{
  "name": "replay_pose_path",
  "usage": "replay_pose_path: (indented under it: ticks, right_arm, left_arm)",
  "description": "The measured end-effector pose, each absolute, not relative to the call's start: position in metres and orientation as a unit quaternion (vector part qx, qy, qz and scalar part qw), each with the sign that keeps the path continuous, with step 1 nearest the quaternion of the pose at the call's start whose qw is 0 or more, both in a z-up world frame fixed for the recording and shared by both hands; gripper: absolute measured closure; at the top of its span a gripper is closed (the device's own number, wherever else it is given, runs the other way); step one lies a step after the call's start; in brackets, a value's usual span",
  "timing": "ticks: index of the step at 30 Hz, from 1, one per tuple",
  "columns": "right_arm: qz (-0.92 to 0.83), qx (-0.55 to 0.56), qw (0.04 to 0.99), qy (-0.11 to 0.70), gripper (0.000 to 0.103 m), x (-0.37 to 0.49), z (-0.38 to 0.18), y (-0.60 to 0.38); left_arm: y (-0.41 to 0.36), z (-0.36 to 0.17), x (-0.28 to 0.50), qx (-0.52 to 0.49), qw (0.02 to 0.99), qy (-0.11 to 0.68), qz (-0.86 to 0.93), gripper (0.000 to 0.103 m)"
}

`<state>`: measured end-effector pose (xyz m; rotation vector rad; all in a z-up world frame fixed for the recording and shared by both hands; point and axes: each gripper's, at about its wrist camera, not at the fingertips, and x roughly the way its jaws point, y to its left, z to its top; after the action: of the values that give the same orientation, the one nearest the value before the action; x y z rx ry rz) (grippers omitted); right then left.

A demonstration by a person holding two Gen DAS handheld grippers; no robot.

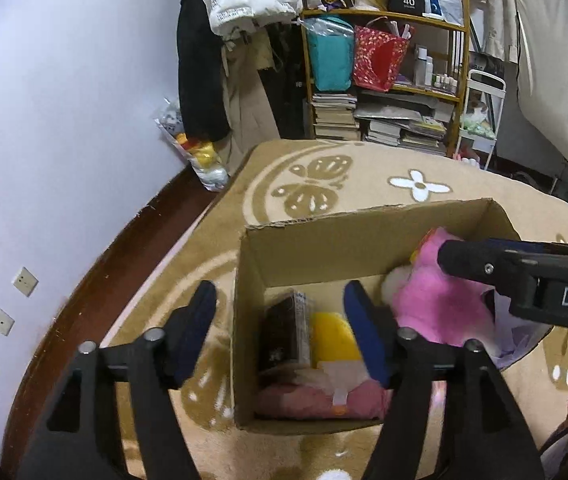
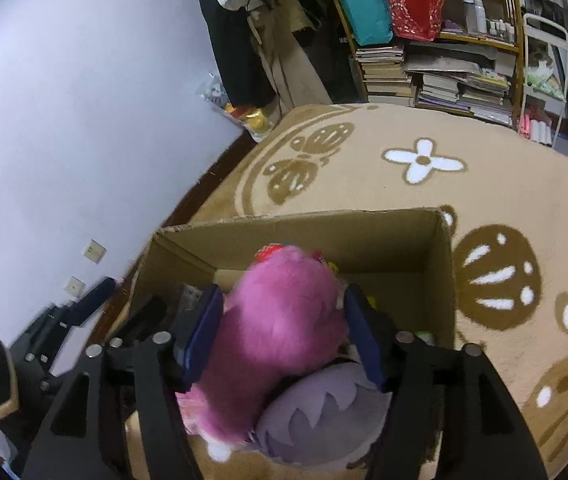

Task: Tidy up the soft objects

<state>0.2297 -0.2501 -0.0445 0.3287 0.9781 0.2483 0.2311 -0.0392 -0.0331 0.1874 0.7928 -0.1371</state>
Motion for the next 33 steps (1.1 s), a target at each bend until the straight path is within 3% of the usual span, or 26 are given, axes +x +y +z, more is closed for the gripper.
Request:
replay_pose_path:
  ticks: [3,4,8,11,33]
  right_arm:
    - [0.118,0.156,0.864,0.463,0.02,0.227,-0.042,-0.252]
    - [0.117,0.159,0.865,0.461,0.016,0.226,-0.04,-0.254]
    - [0.118,0.158,0.868,0.456,0.008,0.221,-0.034,-0.256]
    - [0.118,0.156,0.87,0.453,0.0,0.217,-0.029,-0.256]
    - [0.11,0.127,0.908,0.384,0.0,0.145,0.037,-0.259]
  left_arm:
    - [-0.036,-0.03,0.228,0.088,0.916,0.386,-0.064,0.029]
    - [-0.035,-0.03,0.226,0.088,0.916,0.386,-0.062,0.024]
    - [-0.027,-0.024,0.22,0.08,0.92,0.381,-0.052,0.008]
    - [-0.02,-0.018,0.215,0.067,0.921,0.38,-0.053,0.001]
    - [-0.001,0.046,0.145,0.044,0.941,0.337,-0.013,0.001]
